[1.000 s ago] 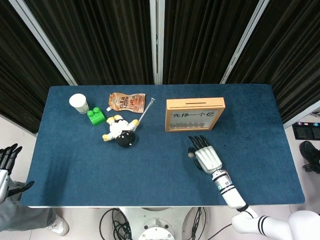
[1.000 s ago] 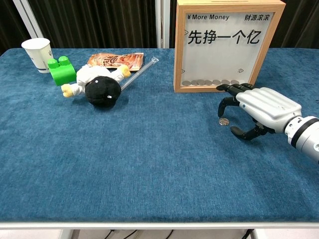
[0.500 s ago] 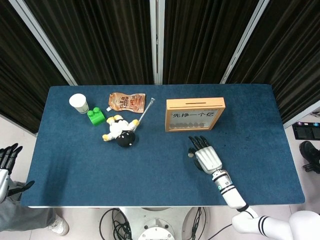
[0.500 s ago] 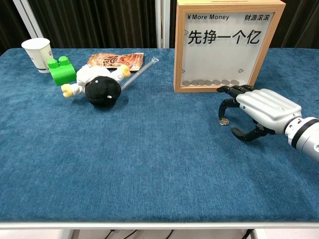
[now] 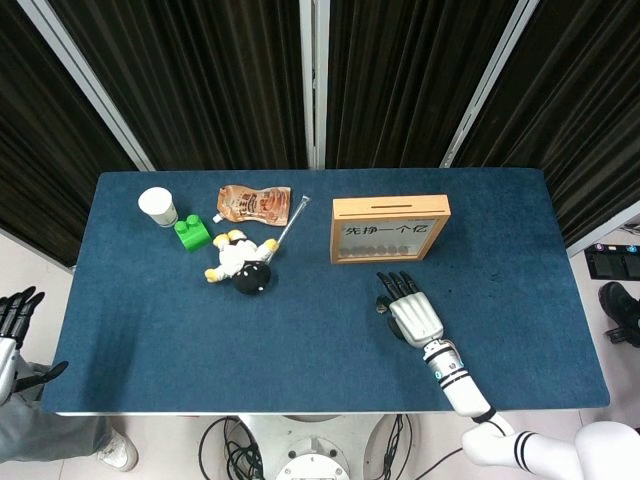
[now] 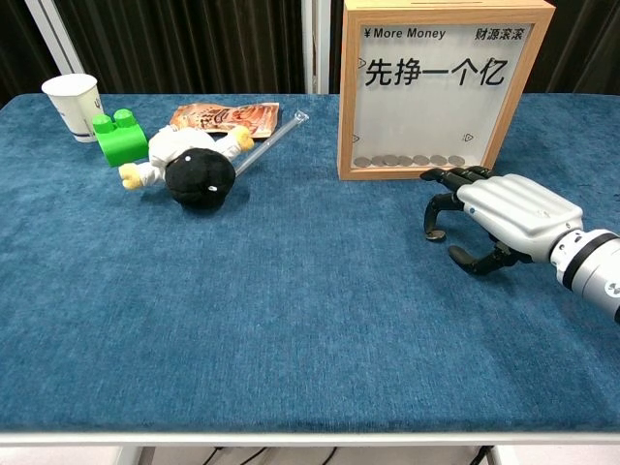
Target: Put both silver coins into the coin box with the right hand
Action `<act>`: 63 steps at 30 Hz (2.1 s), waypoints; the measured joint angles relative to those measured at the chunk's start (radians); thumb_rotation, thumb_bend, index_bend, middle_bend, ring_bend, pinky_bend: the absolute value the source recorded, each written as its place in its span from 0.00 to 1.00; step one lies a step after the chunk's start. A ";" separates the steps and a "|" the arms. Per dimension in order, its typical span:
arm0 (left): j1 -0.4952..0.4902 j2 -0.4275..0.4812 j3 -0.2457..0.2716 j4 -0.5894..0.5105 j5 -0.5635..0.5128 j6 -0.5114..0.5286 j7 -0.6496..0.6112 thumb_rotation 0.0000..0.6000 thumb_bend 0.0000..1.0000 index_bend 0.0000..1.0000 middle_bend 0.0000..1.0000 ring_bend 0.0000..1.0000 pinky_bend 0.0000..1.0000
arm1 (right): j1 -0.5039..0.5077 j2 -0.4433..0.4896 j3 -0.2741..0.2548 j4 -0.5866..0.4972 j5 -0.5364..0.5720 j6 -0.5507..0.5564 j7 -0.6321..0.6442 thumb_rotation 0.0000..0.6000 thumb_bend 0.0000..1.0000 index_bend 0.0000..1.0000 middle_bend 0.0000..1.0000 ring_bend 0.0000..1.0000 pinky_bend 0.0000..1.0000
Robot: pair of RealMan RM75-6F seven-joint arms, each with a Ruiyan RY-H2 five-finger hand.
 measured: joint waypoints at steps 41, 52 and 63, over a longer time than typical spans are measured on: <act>-0.011 -0.008 0.008 0.006 0.010 -0.014 -0.003 1.00 0.06 0.06 0.01 0.00 0.00 | 0.000 -0.021 0.002 0.054 -0.042 0.034 0.024 1.00 0.39 0.54 0.05 0.00 0.00; -0.012 -0.005 0.009 -0.002 0.010 -0.014 0.005 1.00 0.06 0.06 0.01 0.00 0.00 | 0.000 -0.013 -0.005 0.053 -0.055 0.036 0.019 1.00 0.38 0.52 0.05 0.00 0.00; -0.012 -0.005 0.009 0.003 0.009 -0.014 -0.005 1.00 0.07 0.06 0.01 0.00 0.00 | 0.002 -0.012 -0.009 0.055 -0.067 0.038 0.028 1.00 0.38 0.51 0.04 0.00 0.00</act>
